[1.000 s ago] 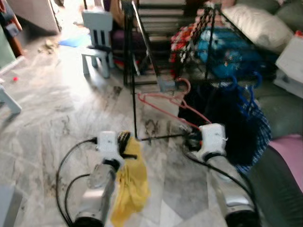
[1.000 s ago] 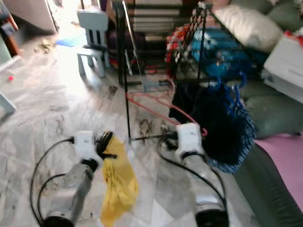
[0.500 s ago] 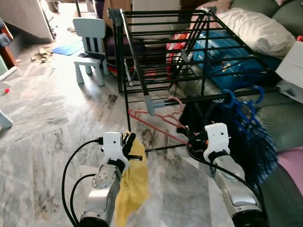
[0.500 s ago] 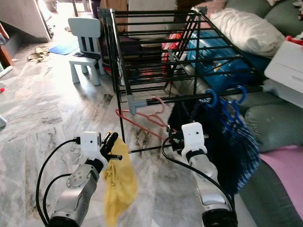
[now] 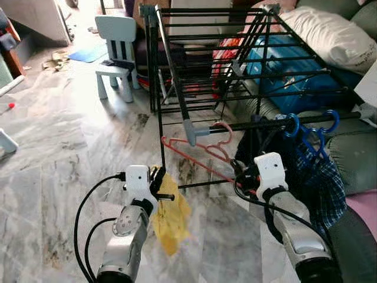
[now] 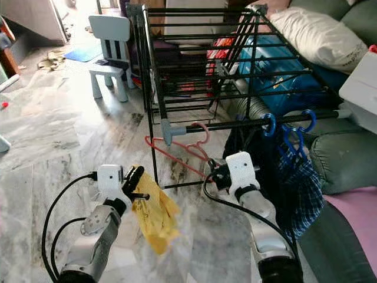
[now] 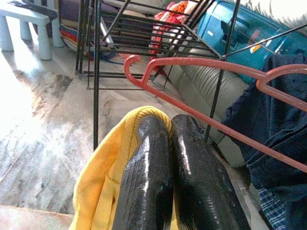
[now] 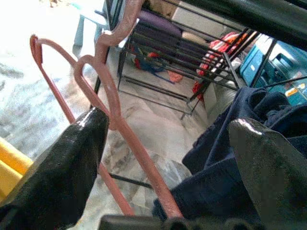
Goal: Hang hanger
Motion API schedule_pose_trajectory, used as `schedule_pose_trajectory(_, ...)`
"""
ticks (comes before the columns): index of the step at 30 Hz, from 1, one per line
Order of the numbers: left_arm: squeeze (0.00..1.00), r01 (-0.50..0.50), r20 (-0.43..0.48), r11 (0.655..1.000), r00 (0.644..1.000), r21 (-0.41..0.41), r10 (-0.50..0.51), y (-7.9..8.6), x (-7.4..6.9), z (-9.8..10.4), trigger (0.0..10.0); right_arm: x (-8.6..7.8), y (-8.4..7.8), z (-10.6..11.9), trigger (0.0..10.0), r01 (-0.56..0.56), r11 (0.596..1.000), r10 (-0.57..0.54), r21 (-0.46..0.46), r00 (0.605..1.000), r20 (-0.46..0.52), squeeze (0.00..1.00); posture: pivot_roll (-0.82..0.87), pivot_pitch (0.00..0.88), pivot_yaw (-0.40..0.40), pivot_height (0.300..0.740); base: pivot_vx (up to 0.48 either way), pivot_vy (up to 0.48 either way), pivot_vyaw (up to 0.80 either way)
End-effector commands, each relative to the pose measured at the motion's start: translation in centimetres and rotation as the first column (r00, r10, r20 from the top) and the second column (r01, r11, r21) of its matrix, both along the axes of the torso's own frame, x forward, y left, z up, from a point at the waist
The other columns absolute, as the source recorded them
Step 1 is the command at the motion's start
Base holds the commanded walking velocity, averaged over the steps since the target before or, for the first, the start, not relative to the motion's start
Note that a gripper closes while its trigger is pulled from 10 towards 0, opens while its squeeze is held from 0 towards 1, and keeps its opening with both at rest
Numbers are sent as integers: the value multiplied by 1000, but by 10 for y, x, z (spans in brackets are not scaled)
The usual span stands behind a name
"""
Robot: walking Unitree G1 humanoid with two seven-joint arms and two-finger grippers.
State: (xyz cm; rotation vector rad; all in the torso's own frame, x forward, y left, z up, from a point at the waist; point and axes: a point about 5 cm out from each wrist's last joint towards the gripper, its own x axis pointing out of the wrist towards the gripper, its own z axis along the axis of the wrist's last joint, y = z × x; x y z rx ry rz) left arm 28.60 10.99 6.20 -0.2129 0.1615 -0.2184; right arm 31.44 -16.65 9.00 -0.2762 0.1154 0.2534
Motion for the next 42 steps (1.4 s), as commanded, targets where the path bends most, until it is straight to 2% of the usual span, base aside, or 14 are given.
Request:
schedule_pose_trajectory(1, 0, -3, 12, 1000, 1000, 10, 3, 1, 2, 3, 10000, 7, -3, 2, 10000, -53, 998, 53, -12, 998, -32, 0, -14, 44, -49, 740, 0, 0, 0)
schedule_pose_trajectory(4, 0, -1, 9, 1000, 1000, 14, 1, 1, 3, 4, 10000, 13, -1, 5, 10000, -155, 984, 152, -85, 987, -41, 0, -11, 45, -49, 740, 0, 0, 0)
schedule_pose_trajectory(7, 0, -3, 8, 1000, 1000, 16, 2, 1, 3, 4, 10000, 25, -8, 14, 10000, -166, 977, 163, -133, 986, -35, 0, -3, 44, -51, 740, 0, 0, 0)
schedule_pose_trajectory(12, 0, -10, -2, 1000, 1000, 20, 10, 4, 2, 2, 10000, 34, -11, 15, 10000, -213, 969, 202, -124, 975, -94, 0, 0, 42, -52, 740, 0, 0, 0)
schedule_pose_trajectory(18, 0, -3, -7, 1000, 1000, 19, 4, 2, 1, 1, 10000, 38, 0, 3, 10000, -310, 944, 283, -111, 937, -205, 0, 13, 39, -49, 740, 0, 0, 0)
schedule_pose_trajectory(19, 0, -3, -7, 1000, 1000, 19, 3, 2, 2, 2, 10000, 41, 2, 4, 7647, -301, 949, 277, -99, 940, -199, 0, 15, 37, -47, 740, 0, 0, 0)
schedule_pose_trajectory(20, 0, -3, -7, 1000, 1000, 19, 3, 2, 2, 2, 10000, 41, 2, 4, 7647, -301, 949, 277, -99, 940, -199, 0, 15, 37, -47, 740, 0, 0, 0)
schedule_pose_trajectory(21, 0, -2, -7, 1000, 1000, 21, 3, 2, 2, 2, 10000, 42, 3, 2, 6627, -293, 952, 270, -88, 939, -211, 0, 15, 37, -47, 740, 0, 0, 0)
schedule_pose_trajectory(22, 0, -3, -7, 1000, 1000, 22, 3, 3, 2, 2, 10000, 42, 4, 1, 3059, -290, 954, 267, -75, 937, -224, 0, 15, 37, -47, 740, 0, 0, 0)
schedule_pose_trajectory(23, 0, -4, -7, 1000, 1000, 23, 4, 3, 3, 2, 10000, 42, 5, -1, 3059, -289, 955, 267, -67, 935, -232, 0, 15, 37, -47, 740, 0, 0, 0)
schedule_pose_trajectory(24, 0, -4, -7, 1000, 1000, 26, 5, 4, 3, 3, 10000, 43, 6, -1, 667, -272, 960, 252, -62, 941, -225, 0, 15, 37, -47, 740, 0, 0, 0)
schedule_pose_trajectory(25, 0, -5, -7, 1000, 1000, 28, 5, 4, 3, 3, 10000, 45, 6, 0, 0, -248, 968, 234, -41, 949, -213, 0, 15, 37, -47, 740, 0, 0, 0)
schedule_pose_trajectory(37, 0, 6, -14, 1000, 1000, 26, -5, 0, 3, 2, 10000, 45, 0, -1, 0, -206, 979, 200, -7, 959, -200, 0, 9, 37, -45, 740, 0, 0, 0)
schedule_pose_trajectory(42, 0, 13, -20, 999, 1000, 29, -12, -1, 3, 1, 10000, 44, 3, -1, 0, -262, 965, 259, 15, 942, -212, 0, 9, 37, -45, 740, 0, 0, 0)
